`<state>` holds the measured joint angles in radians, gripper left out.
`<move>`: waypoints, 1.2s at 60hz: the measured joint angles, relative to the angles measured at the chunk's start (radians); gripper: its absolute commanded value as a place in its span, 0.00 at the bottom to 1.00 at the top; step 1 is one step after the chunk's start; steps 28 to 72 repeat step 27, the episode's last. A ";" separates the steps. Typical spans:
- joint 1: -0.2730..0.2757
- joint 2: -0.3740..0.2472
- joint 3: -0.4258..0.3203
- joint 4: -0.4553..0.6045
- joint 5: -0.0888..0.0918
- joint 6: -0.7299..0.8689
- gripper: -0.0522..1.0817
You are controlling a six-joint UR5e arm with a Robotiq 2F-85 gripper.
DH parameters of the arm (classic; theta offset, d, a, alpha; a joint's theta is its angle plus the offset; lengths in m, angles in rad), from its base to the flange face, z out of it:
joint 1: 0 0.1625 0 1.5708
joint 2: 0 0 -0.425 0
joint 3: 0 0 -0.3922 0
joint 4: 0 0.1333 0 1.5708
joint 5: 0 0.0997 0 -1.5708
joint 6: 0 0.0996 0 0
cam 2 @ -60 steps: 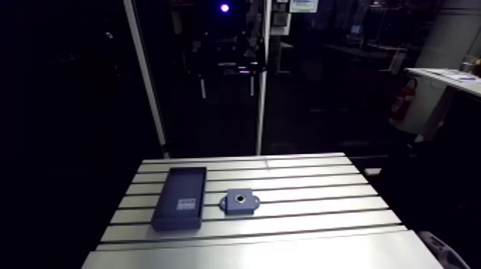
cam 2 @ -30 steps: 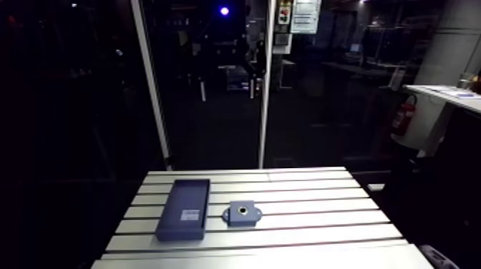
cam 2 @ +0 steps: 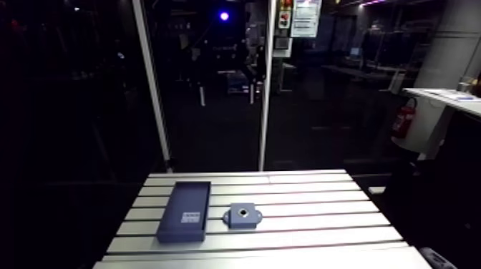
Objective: Pick up the bearing and press it into the housing until flush.
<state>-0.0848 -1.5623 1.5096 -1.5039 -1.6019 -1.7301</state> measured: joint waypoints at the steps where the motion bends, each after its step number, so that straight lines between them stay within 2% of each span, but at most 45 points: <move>1: 0.000 0.000 0.000 0.000 0.000 0.000 0.06; 27: 0.022 0.022 -0.011 0.002 0.003 0.017 0.06; 72: 0.022 0.022 -0.011 0.002 0.003 0.017 0.06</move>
